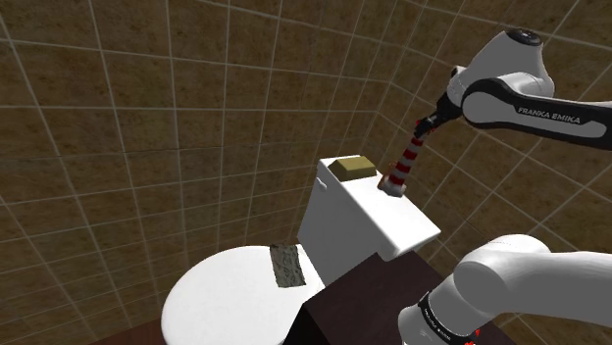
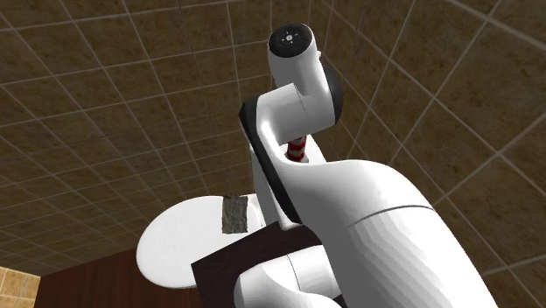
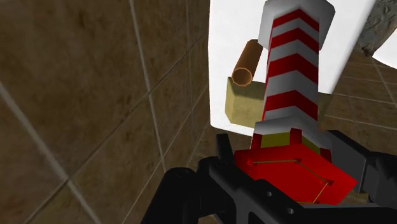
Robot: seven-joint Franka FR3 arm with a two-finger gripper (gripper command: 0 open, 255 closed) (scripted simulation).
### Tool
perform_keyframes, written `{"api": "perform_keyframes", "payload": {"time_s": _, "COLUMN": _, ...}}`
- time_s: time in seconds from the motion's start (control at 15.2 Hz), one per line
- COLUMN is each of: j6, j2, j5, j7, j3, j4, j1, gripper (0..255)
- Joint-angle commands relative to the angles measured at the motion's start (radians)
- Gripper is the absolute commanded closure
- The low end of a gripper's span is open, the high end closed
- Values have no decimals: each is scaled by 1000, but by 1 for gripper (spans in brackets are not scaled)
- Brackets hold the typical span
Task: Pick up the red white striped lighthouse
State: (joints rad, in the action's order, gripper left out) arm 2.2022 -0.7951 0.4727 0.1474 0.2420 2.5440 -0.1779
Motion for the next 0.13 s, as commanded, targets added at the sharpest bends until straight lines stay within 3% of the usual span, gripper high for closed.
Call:
{"api": "perform_keyframes", "payload": {"time_s": 0.0, "j6": -16, "j2": 2, "j5": -5, "j7": 6, "j3": -1, "j4": -19, "j1": 3, "gripper": 255}}
{"api": "perform_keyframes", "payload": {"time_s": 0.07, "j6": -16, "j2": 2, "j5": -5, "j7": 6, "j3": -1, "j4": -19, "j1": 3, "gripper": 255}}
